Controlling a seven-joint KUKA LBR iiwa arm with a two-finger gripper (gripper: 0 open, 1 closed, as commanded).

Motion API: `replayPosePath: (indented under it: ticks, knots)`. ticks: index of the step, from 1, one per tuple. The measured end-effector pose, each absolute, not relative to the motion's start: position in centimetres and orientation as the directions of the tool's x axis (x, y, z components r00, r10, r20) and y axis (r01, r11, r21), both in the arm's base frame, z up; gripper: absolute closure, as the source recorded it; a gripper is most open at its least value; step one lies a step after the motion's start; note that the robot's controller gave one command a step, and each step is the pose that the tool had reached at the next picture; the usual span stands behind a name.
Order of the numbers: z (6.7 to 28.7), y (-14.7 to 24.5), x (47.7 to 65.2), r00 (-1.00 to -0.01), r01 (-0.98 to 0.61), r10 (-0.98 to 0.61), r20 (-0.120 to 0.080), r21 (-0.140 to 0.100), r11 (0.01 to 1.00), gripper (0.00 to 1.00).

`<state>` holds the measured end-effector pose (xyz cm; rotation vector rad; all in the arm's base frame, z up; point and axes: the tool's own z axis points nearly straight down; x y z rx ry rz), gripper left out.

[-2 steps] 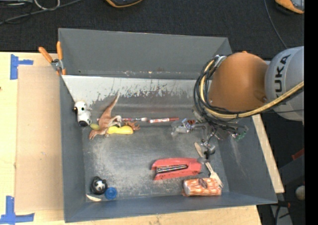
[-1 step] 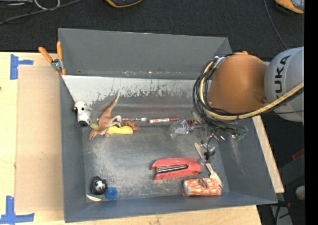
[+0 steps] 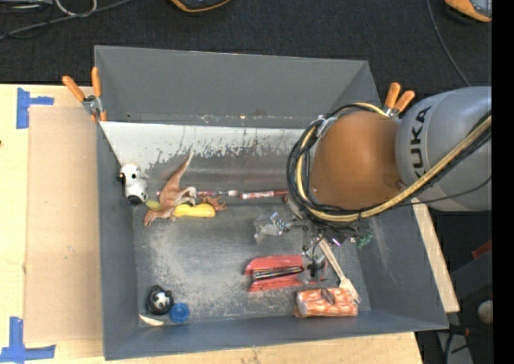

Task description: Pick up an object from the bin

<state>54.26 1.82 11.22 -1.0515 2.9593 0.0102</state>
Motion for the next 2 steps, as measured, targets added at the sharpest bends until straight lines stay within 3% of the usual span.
replayPosePath:
  ticks: [1, 2]
  knots:
    - [6.9, 3.0, 50.8, -0.698, -0.716, -0.716, -0.005, 0.003, 0.698, 0.00]
    - [7.0, 1.8, 53.0, -0.775, -0.632, -0.631, -0.008, 0.004, 0.775, 1.00]
